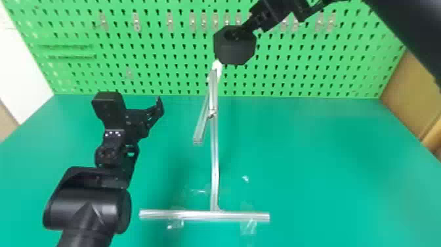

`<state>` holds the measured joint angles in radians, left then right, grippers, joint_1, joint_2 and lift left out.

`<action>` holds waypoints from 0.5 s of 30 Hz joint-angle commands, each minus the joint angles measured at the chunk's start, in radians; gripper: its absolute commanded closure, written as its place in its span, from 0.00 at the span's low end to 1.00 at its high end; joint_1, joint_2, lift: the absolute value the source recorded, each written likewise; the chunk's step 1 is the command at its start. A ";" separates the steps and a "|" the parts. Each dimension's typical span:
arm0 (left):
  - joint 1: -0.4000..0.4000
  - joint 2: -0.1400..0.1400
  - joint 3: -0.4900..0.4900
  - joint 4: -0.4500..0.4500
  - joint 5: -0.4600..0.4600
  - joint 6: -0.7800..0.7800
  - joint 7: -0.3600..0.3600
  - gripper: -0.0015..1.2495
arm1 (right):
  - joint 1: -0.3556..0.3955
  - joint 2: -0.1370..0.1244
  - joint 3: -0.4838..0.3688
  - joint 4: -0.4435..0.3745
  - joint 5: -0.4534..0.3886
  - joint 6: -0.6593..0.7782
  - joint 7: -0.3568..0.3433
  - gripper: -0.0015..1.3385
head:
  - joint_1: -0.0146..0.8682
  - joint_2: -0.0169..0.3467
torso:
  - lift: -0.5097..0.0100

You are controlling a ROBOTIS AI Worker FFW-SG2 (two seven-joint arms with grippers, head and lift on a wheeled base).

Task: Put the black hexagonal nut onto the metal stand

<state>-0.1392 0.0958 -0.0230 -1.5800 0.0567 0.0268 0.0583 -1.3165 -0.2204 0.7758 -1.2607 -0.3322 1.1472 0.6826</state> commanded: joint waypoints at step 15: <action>0.000 0.001 -0.003 0.000 0.000 0.002 0.000 0.12 | 0.002 0.056 0.002 0.087 -0.030 -0.052 -0.002 0.80 | 0.80 0.27 | 0.98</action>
<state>-0.1396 0.0966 -0.0251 -1.5800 0.0567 0.0293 0.0583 -1.3200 -0.1761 0.7790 -1.1932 -0.3543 1.1066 0.6822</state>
